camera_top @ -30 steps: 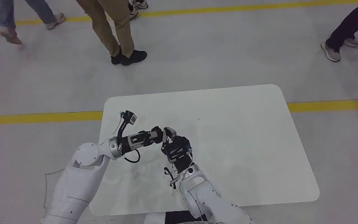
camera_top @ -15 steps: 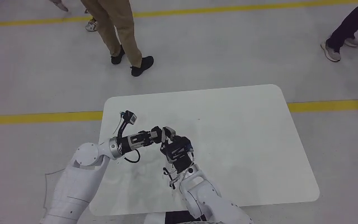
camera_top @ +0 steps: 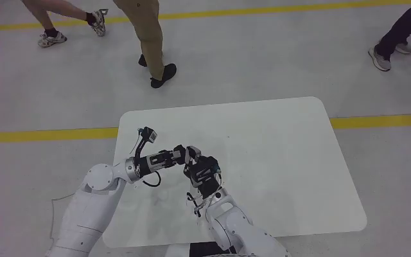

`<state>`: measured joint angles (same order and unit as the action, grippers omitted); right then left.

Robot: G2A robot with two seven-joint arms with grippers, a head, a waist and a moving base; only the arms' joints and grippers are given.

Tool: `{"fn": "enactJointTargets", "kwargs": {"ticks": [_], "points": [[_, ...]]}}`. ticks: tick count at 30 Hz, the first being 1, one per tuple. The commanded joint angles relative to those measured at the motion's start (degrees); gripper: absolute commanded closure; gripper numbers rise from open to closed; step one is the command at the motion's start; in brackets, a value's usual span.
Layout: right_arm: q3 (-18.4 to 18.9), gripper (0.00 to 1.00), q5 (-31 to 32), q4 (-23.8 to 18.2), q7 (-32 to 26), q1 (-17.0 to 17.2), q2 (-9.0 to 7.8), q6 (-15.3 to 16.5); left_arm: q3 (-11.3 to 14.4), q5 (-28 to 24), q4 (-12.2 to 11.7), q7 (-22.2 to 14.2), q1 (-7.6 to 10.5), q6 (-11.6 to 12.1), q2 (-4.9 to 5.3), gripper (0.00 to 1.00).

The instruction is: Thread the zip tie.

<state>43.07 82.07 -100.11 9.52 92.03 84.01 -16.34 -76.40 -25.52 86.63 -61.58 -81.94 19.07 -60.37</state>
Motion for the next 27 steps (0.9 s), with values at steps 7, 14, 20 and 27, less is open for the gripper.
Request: {"fn": "enactJointTargets", "kwargs": {"ticks": [7,14,20,27], "points": [[0.68,0.0,0.32,-1.04,0.45,0.72,-0.12,0.05,0.0,0.0,0.0,0.0,0.0,0.0,0.0,1.0],[2.35,0.0,0.73,-3.4,0.82,2.83,-0.86,2.74,0.0,0.0,0.0,0.0,0.0,0.0,0.0,1.0],[5.41,0.0,-1.92,-6.27,0.61,5.44,-2.03,9.55,0.0,0.0,0.0,0.0,0.0,0.0,0.0,1.0],[5.64,0.0,-2.11,-6.5,0.48,5.55,-2.1,9.88,0.0,0.0,0.0,0.0,0.0,0.0,0.0,1.0]]}}
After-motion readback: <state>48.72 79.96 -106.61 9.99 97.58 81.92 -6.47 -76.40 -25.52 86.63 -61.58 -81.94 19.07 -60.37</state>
